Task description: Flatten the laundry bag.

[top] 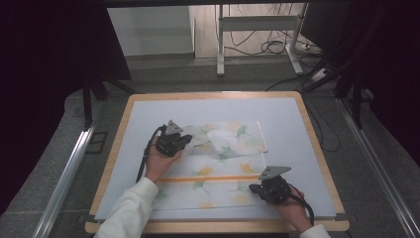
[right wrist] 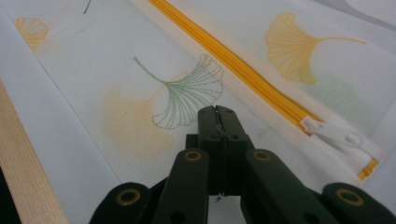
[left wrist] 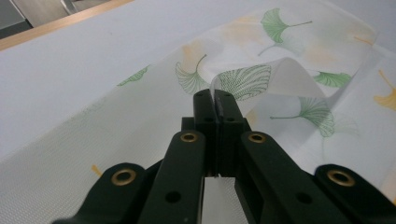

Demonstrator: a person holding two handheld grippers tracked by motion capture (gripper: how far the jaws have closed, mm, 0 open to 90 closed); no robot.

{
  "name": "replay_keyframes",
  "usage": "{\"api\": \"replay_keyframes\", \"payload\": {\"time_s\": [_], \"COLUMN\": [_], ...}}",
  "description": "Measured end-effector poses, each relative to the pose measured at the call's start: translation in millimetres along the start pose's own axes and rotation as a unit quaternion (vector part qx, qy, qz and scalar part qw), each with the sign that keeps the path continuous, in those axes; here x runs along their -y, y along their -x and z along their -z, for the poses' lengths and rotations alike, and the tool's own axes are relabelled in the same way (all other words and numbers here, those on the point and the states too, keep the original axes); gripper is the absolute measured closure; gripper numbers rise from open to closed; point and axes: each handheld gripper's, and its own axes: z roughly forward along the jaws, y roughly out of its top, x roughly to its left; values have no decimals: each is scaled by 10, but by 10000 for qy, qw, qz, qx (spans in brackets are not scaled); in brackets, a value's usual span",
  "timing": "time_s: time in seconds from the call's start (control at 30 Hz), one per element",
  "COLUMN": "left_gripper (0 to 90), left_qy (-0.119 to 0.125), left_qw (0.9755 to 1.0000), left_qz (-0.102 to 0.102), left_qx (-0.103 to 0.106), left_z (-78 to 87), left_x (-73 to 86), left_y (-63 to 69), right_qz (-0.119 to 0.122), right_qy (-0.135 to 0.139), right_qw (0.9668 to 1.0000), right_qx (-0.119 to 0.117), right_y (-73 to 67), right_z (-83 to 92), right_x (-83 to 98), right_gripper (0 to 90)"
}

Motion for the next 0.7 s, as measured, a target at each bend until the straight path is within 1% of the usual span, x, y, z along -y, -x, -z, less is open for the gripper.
{"api": "replay_keyframes", "payload": {"time_s": [0.13,0.27,0.47,0.6,0.7], "left_gripper": [900,900,900,900,900], "left_qy": [-41,-26,-77,-46,-116], "left_qw": [10000,9999,9998,9995,9993], "left_qz": [-18,88,92,258,300], "left_qx": [-38,-91,-173,-160,-207], "left_z": [-26,-37,-51,-91,-143], "left_x": [-36,-110,-192,-221,-235], "left_y": [-59,-177,-335,-438,-519], "right_qz": [-1,10,-61,-61,-52], "right_qy": [6,10,16,21,29], "right_qw": [10000,10000,10000,10000,9999], "right_qx": [-7,-15,-47,-64,-85], "right_y": [3,7,15,19,26], "right_z": [0,-1,-1,-1,-2], "right_x": [1,1,4,6,6], "right_gripper": [893,892,893,892,893]}}
